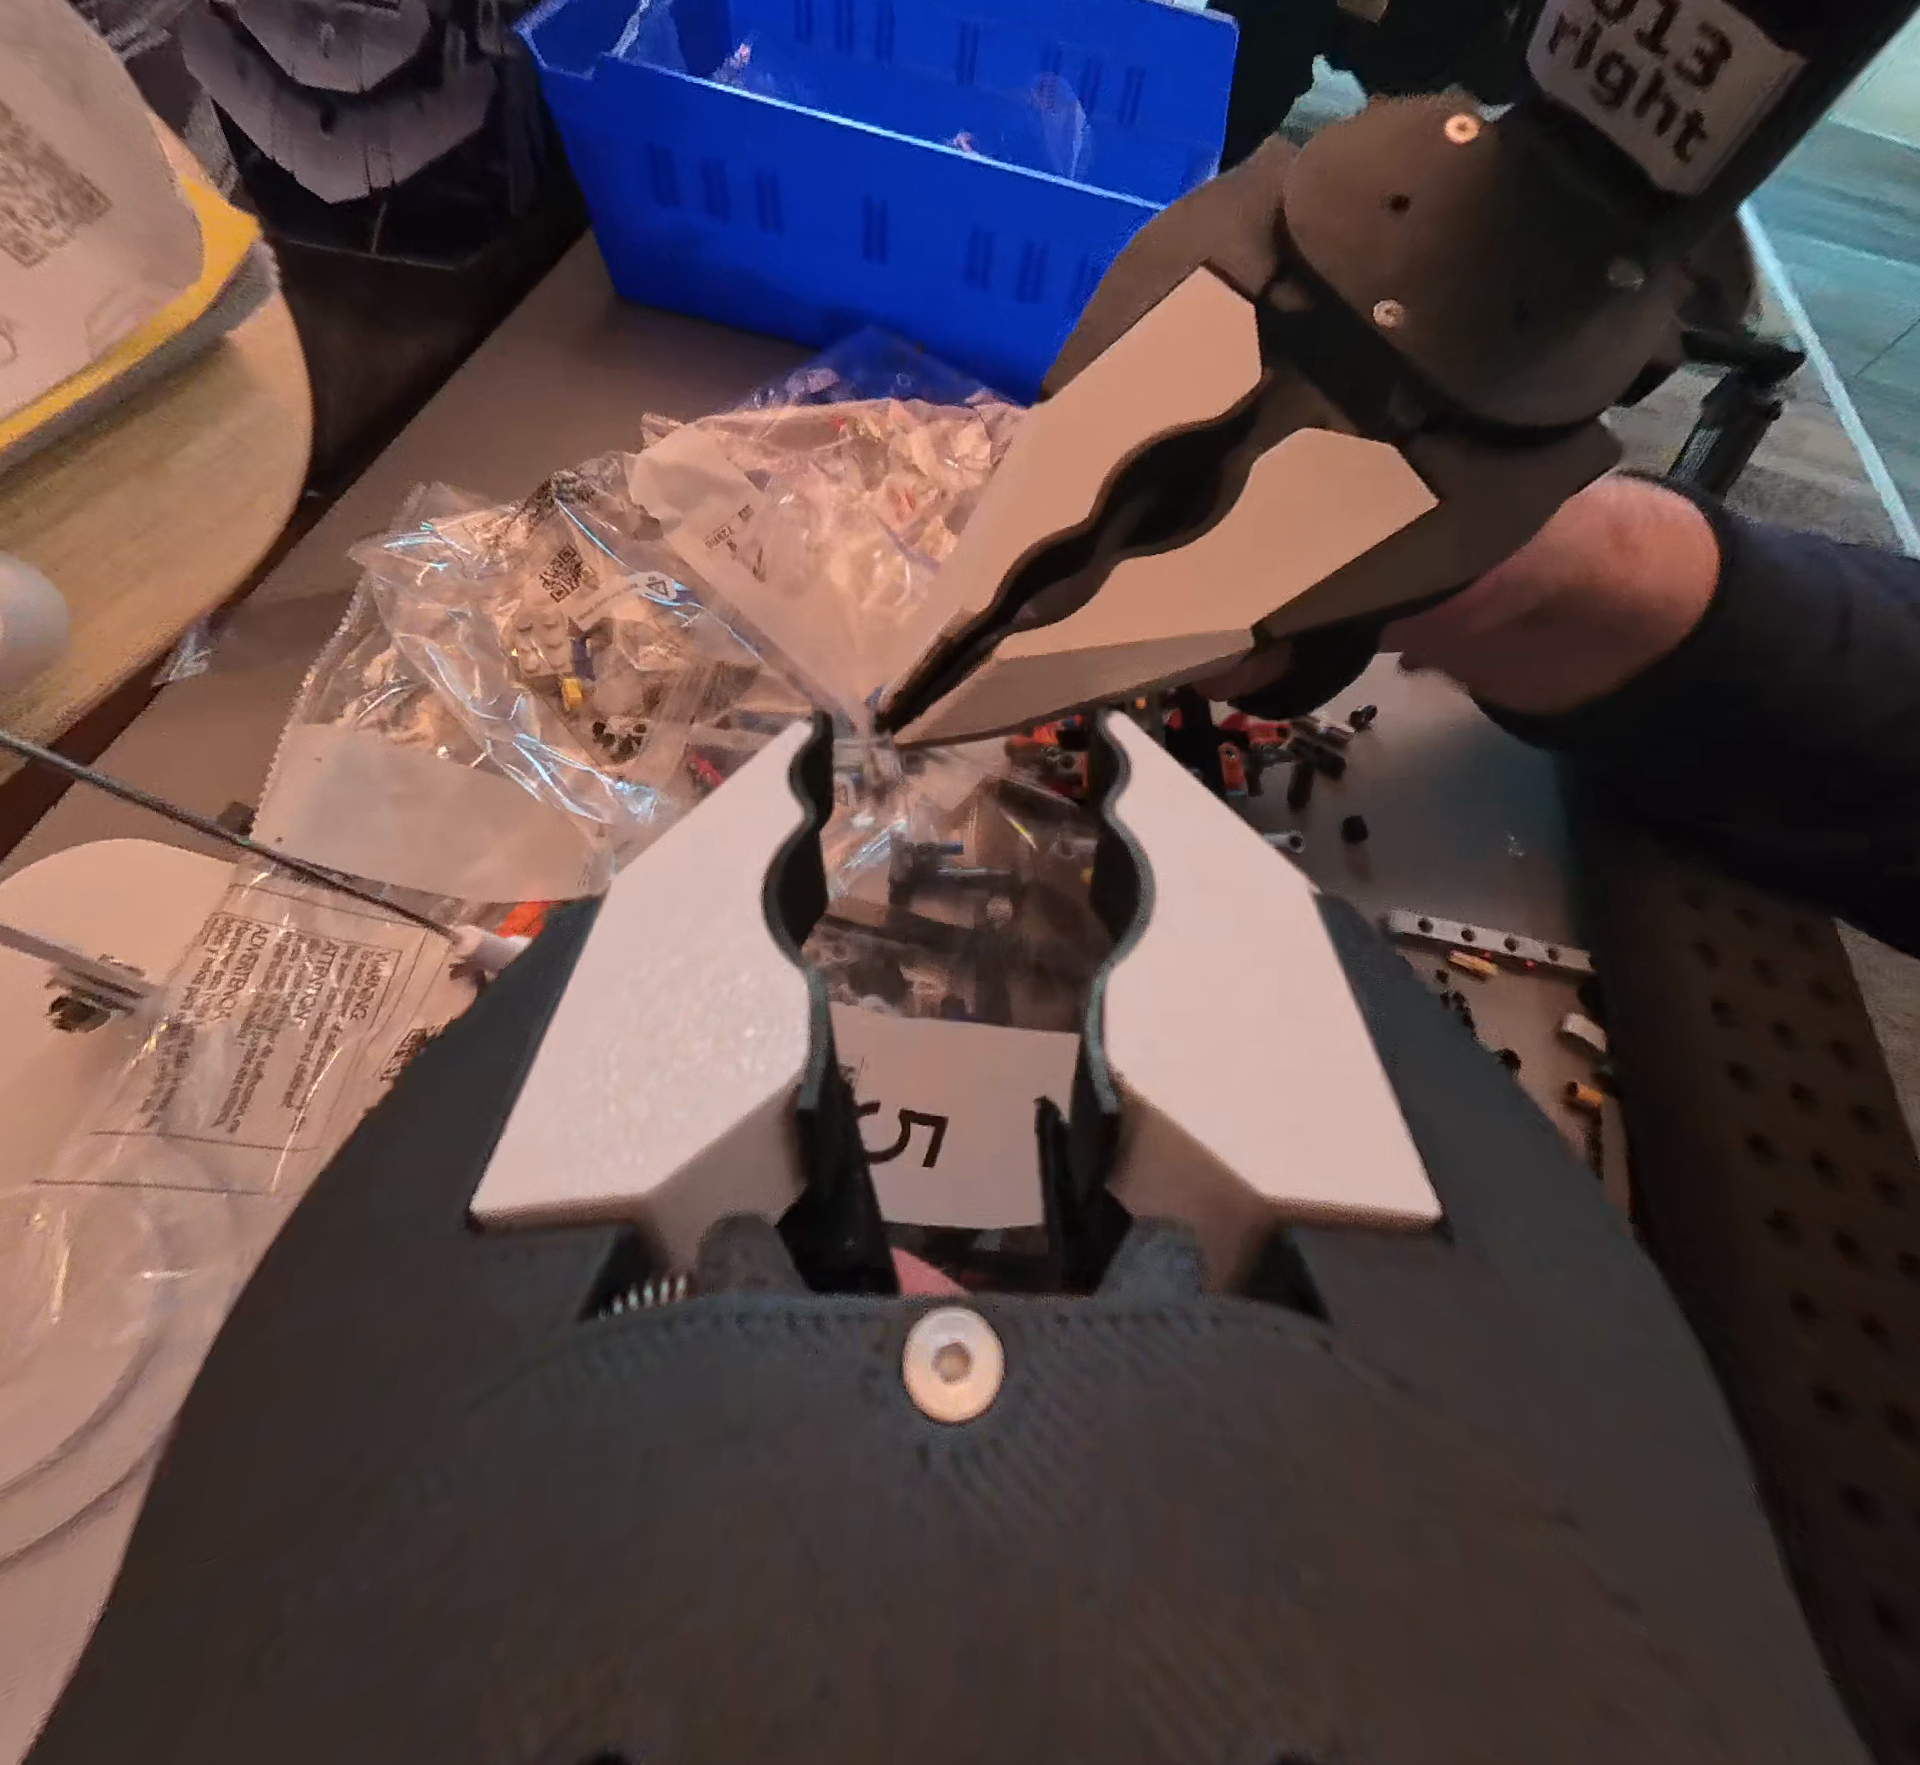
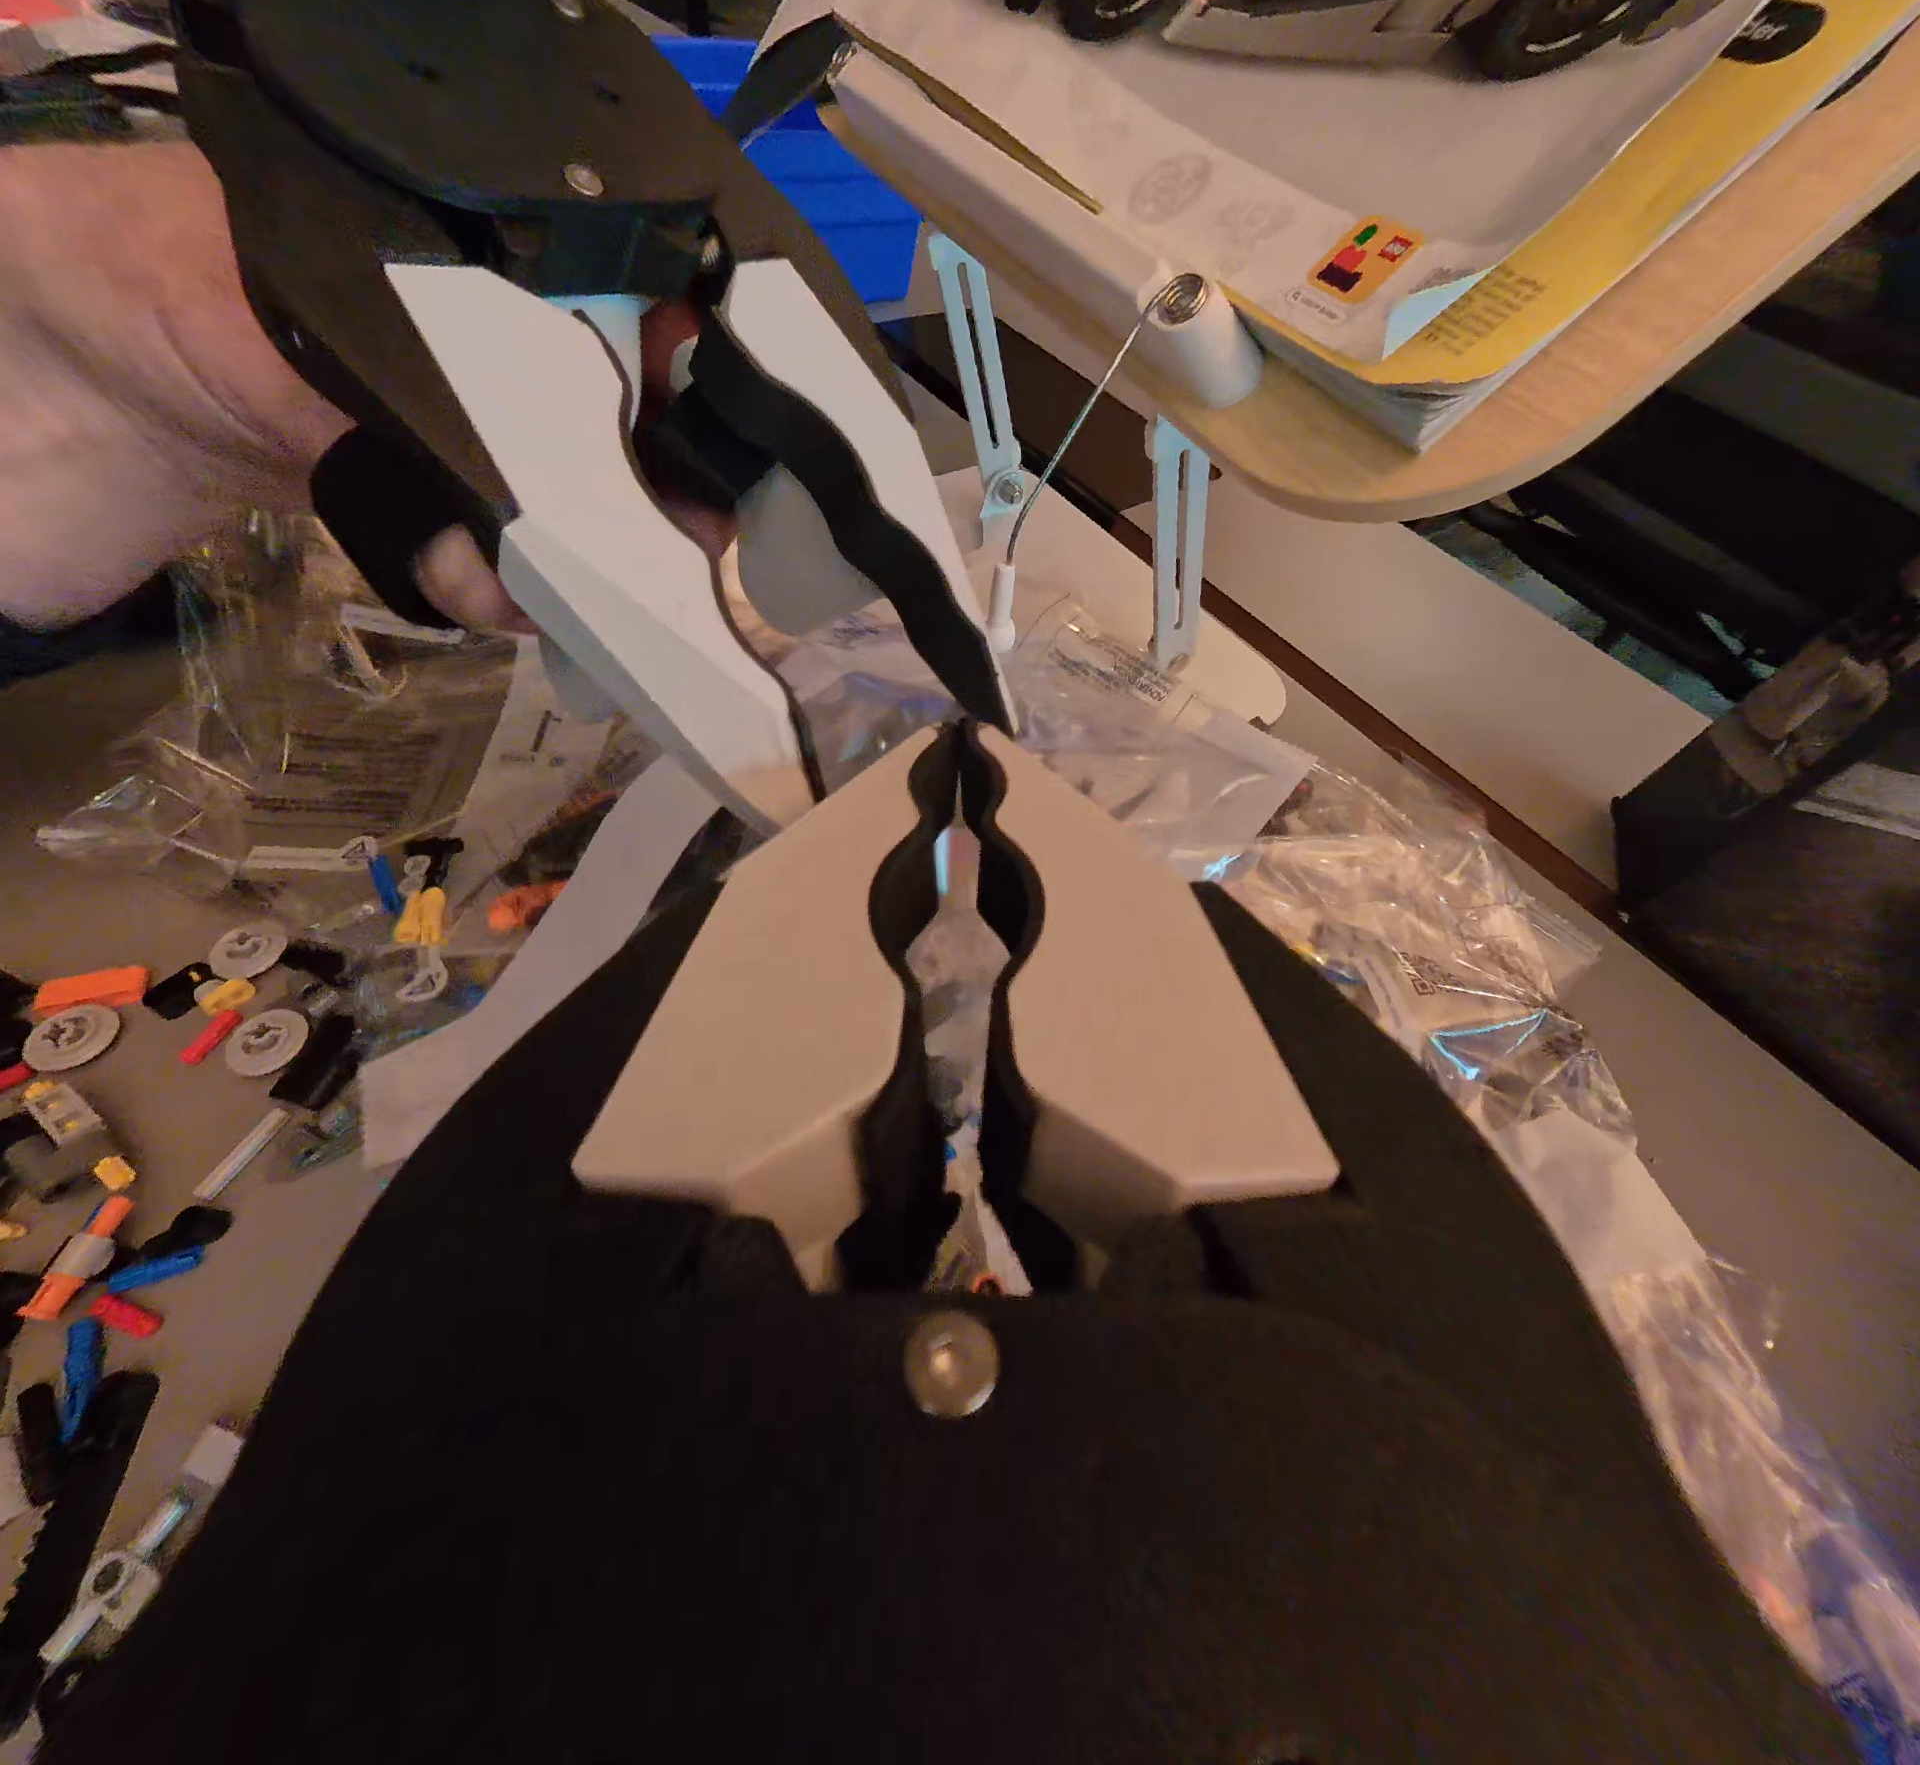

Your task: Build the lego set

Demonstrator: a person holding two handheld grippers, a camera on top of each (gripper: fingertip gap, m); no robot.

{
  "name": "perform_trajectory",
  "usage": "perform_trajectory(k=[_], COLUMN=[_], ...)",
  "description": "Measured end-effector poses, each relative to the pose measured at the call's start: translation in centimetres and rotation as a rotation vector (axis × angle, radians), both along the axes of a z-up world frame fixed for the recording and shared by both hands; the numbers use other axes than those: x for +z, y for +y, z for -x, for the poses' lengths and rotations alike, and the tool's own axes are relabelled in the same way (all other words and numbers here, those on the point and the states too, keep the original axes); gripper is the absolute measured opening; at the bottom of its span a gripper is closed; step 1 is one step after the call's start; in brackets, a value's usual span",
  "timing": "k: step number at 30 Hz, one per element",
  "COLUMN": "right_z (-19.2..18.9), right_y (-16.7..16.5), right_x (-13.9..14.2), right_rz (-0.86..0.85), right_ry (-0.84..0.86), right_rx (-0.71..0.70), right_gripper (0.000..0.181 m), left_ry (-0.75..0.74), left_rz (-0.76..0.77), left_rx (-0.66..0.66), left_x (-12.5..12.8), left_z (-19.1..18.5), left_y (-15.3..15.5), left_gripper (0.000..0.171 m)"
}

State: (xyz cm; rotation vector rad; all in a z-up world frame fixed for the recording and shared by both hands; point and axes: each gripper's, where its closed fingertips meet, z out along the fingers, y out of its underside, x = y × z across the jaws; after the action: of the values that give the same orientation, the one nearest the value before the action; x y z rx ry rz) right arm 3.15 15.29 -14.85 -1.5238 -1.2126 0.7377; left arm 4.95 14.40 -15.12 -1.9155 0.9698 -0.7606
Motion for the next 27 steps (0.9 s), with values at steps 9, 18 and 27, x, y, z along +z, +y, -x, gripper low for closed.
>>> perform_trajectory(k=[9,18,27], right_z=[-0.3,-2.3,-2.1], right_y=[-0.5,0.8,-0.6], right_x=[1.6,4.7,1.7], right_rz=[0.026,0.021,0.321], right_ry=[0.078,0.216,0.199], right_rx=[0.039,-0.045,0.140], right_gripper=[0.000,0.041,0.038], left_ry=[-0.035,-0.126,-0.222], left_rz=[-0.052,-0.077,-0.105], left_rx=[0.016,0.065,0.068], left_x=[0.9,2.9,4.8], left_z=[0.6,2.4,3.3], left_y=[0.5,0.9,0.7], left_gripper=[0.000,0.000,0.000])
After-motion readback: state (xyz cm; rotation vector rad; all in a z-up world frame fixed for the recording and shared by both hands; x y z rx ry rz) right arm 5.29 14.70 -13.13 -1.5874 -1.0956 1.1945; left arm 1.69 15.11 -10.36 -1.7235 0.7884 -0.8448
